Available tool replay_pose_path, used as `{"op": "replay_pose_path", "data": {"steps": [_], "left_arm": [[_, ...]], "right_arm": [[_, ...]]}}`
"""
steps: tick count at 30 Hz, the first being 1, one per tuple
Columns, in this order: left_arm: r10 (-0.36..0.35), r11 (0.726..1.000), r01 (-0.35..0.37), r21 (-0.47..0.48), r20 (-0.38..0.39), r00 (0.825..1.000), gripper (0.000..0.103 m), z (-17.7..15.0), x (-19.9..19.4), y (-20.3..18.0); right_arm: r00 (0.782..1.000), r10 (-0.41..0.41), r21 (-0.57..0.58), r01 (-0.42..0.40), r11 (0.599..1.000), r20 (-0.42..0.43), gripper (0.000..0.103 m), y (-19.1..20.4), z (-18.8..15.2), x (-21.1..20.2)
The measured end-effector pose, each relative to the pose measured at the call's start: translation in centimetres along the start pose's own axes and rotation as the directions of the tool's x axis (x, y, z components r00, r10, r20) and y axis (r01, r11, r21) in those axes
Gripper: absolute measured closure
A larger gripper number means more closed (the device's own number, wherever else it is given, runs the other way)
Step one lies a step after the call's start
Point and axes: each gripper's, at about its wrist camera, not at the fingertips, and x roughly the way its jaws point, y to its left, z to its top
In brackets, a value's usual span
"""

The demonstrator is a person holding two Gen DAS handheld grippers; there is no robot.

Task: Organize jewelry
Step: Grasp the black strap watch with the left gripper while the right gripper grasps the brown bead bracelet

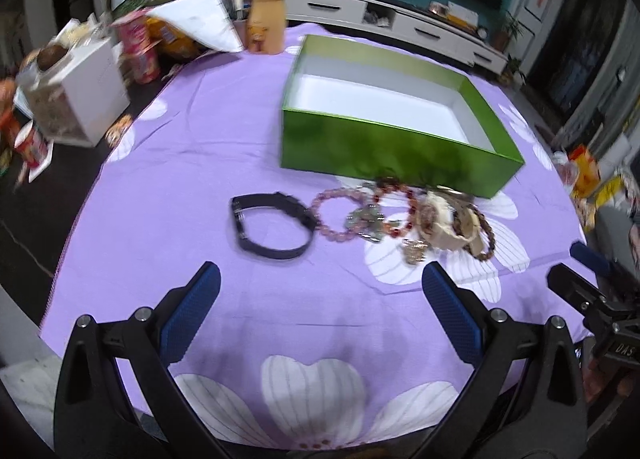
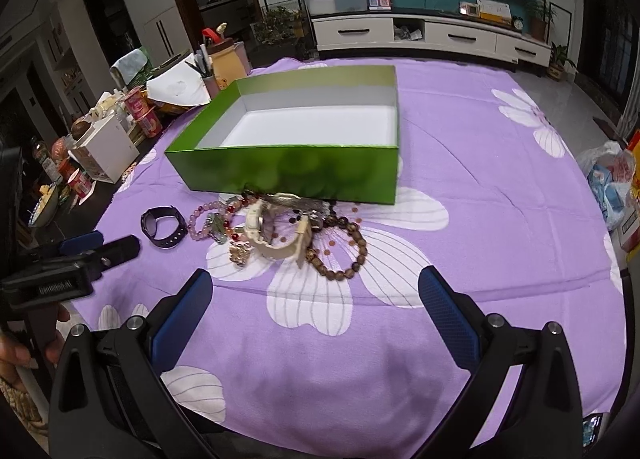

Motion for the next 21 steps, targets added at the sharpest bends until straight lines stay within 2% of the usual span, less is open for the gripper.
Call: {"op": "replay_pose_path", "data": {"steps": [5, 9, 13, 15, 17, 21], "left_arm": [[0.000, 0.995, -0.002, -0.100, -0.013, 1.000, 0.002, -0.3, 1.2, 3.1], [0.012, 0.990, -0.012, -0.143, -0.004, 1.000, 0.002, 0.1, 1.8, 4.4], [0.021, 0.984, -0.022, -0.176, -0.004, 1.000, 0.007, 0.9, 2.7, 5.1], [0.031, 0.983, -0.034, -0.180, -0.016, 0.999, 0.016, 1.3, 3.4, 5.4], [0.043, 0.982, -0.048, -0.180, -0.031, 0.999, 0.022, 1.8, 4.1, 5.4], [0.069, 0.983, -0.078, -0.166, -0.061, 0.996, 0.026, 2.7, 5.6, 5.5]], "right_arm": [[1.000, 0.016, 0.072, -0.014, 0.997, -0.026, 0.002, -2.1, -0.7, 1.3], [0.999, 0.028, 0.117, -0.024, 0.993, -0.037, 0.008, -3.4, -1.0, 2.2], [0.999, 0.028, 0.142, -0.022, 0.990, -0.042, 0.020, -4.2, -1.1, 3.1], [0.998, 0.028, 0.140, -0.021, 0.990, -0.048, 0.026, -4.3, -1.0, 3.8], [0.999, 0.020, 0.126, -0.013, 0.992, -0.051, 0.035, -4.2, -0.8, 4.5], [0.999, -0.023, 0.075, 0.026, 0.997, -0.045, 0.047, -3.8, 0.2, 6.0]]}}
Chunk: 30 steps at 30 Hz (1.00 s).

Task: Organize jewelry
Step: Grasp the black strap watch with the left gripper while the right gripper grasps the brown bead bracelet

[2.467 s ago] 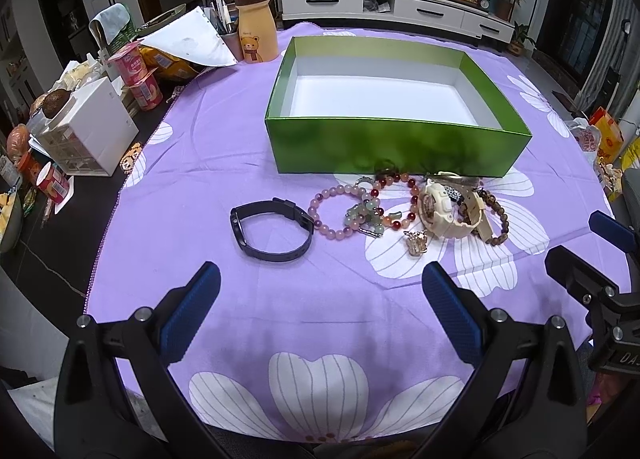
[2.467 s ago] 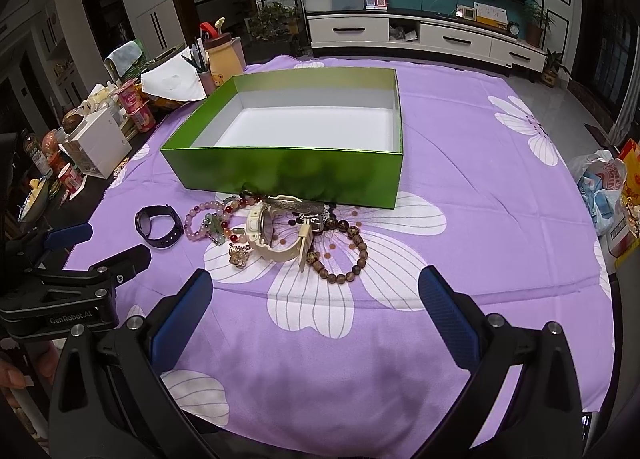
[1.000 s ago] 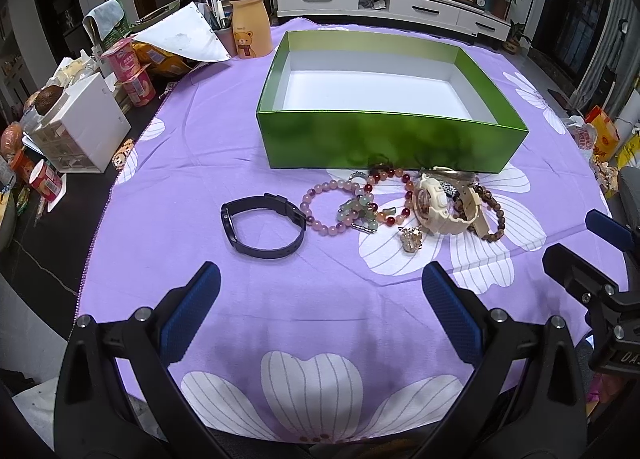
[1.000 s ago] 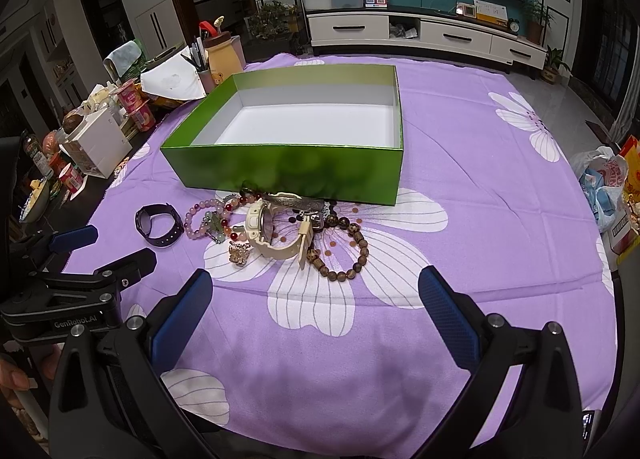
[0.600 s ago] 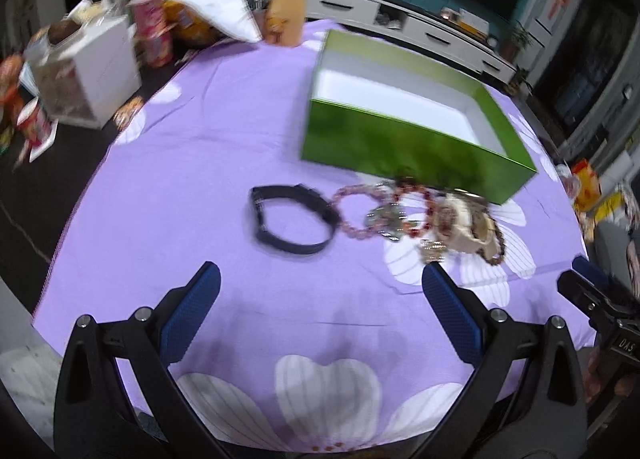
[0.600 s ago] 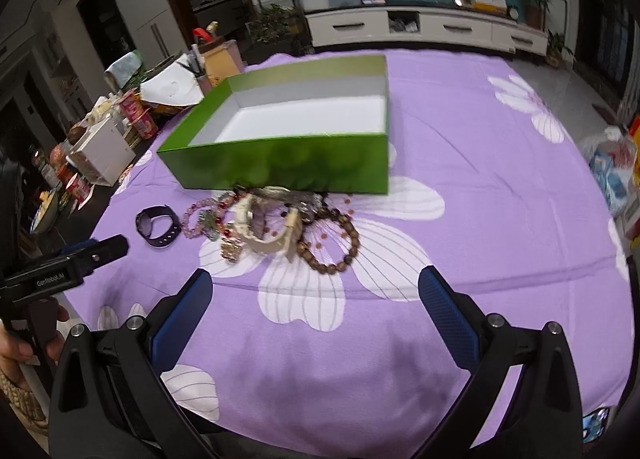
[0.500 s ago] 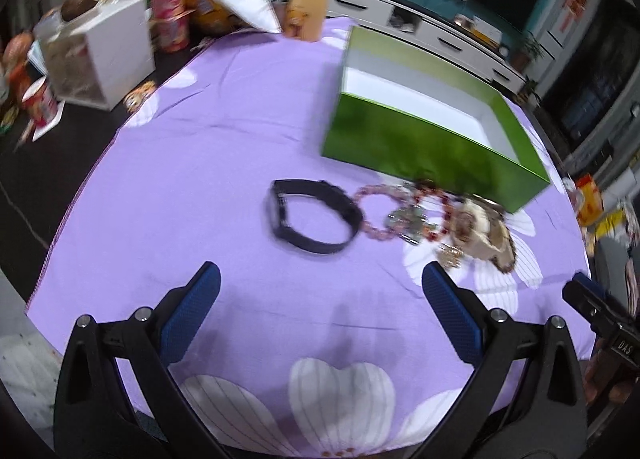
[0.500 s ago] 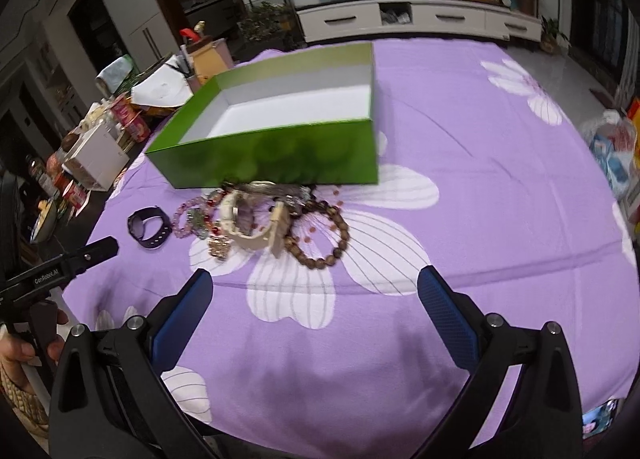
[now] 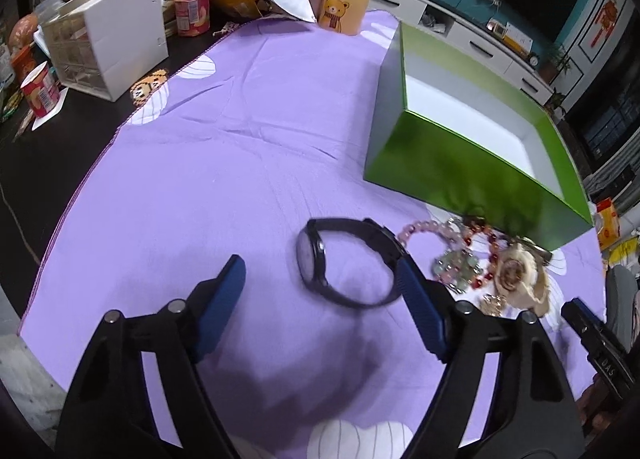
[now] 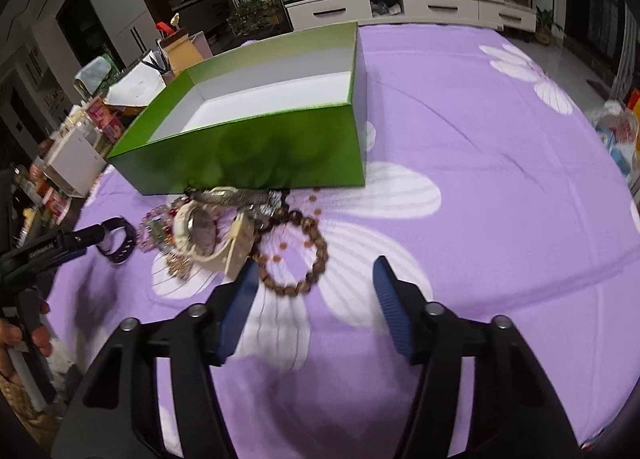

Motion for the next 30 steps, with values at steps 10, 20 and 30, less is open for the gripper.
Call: {"op": "replay_pose_path", "data": {"steps": [10, 20, 30], "left_arm": [[0.050, 0.997, -0.047, 0.055, -0.052, 0.997, 0.042, 0.5, 2.3, -0.4], [0.119, 0.987, -0.117, 0.106, -0.007, 0.993, 0.088, 0.5, 2.3, 0.0], [0.067, 0.991, -0.069, 0.119, 0.018, 0.998, 0.096, 0.3, 1.2, -0.2]], "right_arm": [[0.996, -0.089, -0.106, 0.087, 0.990, -0.015, 0.068, 1.1, 0.4, 3.1], [0.989, -0.148, -0.156, 0.148, 0.977, 0.011, 0.096, 1.5, 0.4, 3.3], [0.975, -0.186, -0.144, 0.203, 0.969, 0.120, 0.096, 1.3, 0.6, -0.3]]}}
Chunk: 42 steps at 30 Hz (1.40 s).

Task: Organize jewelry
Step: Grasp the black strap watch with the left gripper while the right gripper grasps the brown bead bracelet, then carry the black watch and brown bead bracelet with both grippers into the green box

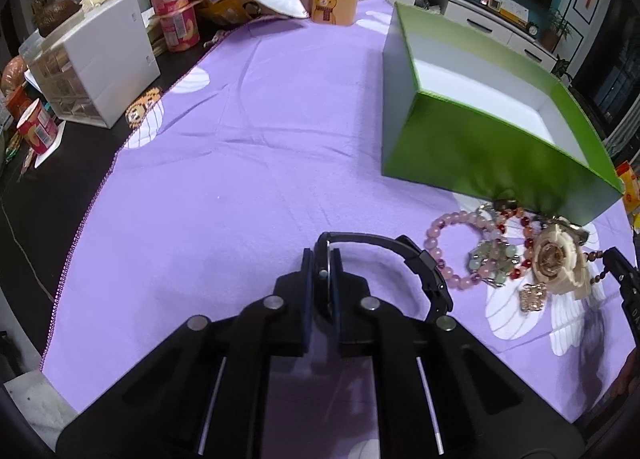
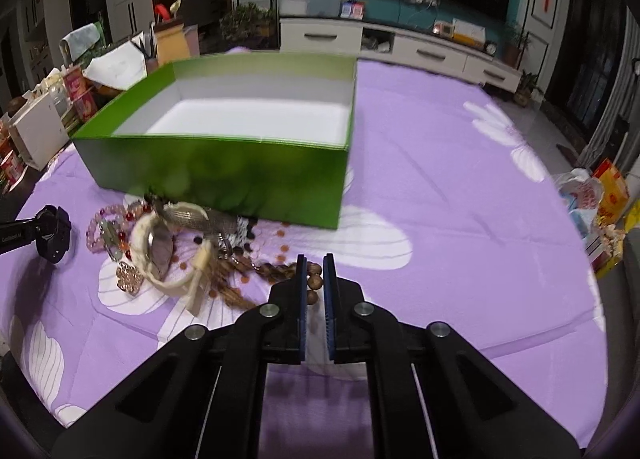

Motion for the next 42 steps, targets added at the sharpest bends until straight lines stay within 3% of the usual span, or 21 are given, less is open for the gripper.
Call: {"op": "replay_pose_path", "data": {"steps": [13, 29, 42], "left_arm": [[-0.042, 0.998, 0.035, 0.057, 0.139, 0.989, 0.096, 1.1, -5.8, -1.8], [-0.127, 0.986, 0.098, 0.135, 0.229, 0.965, 0.096, 4.1, -10.0, -4.8], [-0.156, 0.979, 0.109, 0.174, 0.289, 0.945, 0.096, 8.4, -10.7, -8.1]], "right_arm": [[0.988, -0.062, -0.024, 0.066, 0.998, 0.139, 0.096, -0.8, 1.2, -4.5], [0.964, -0.042, -0.036, 0.054, 0.998, 0.262, 0.096, -0.8, 4.6, -8.1], [0.953, 0.006, -0.039, 0.006, 0.999, 0.302, 0.096, -1.6, 8.6, -7.5]]}}
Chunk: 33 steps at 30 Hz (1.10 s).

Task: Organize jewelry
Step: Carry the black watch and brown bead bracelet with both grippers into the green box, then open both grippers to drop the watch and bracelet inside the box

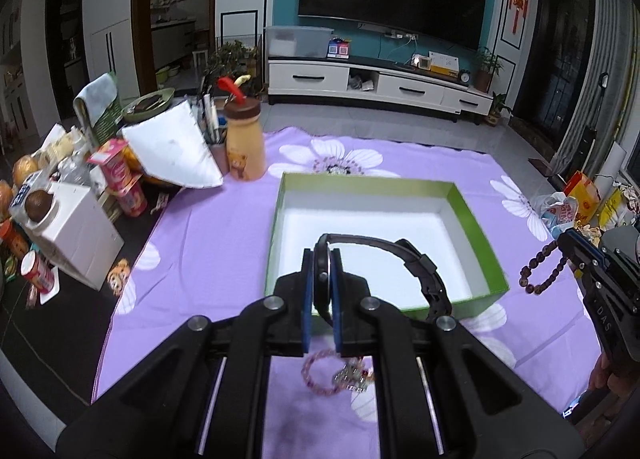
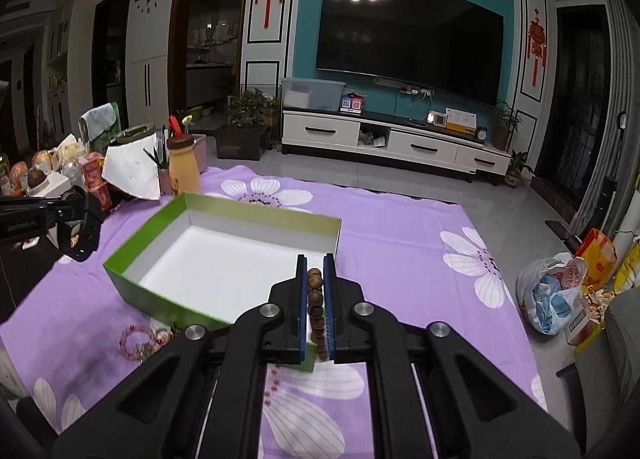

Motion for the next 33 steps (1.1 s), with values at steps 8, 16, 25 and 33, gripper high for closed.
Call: {"op": "replay_pose_path", "data": {"steps": [8, 16, 25, 33], "left_arm": [[0.000, 1.000, 0.001, 0.025, -0.011, 1.000, 0.096, 2.0, 3.3, -1.6], [0.020, 0.998, -0.016, 0.053, -0.082, 0.996, 0.096, 2.1, 8.3, -2.9], [0.053, 0.997, -0.043, 0.068, -0.146, 0.988, 0.095, 1.6, 12.2, -3.1], [0.052, 0.997, -0.043, 0.067, -0.133, 0.990, 0.051, 1.6, 12.1, -3.1]], "right_arm": [[0.999, 0.040, 0.045, -0.039, 0.998, -0.006, 0.096, -0.7, 1.4, 2.7], [0.996, 0.084, 0.030, -0.084, 0.996, -0.004, 0.096, 0.2, 3.4, 5.4], [0.987, 0.125, 0.045, -0.121, 0.992, -0.103, 0.096, 1.1, 2.5, 10.0], [0.985, 0.120, 0.115, -0.105, 0.988, -0.128, 0.064, -0.2, 1.3, 10.3]]}}
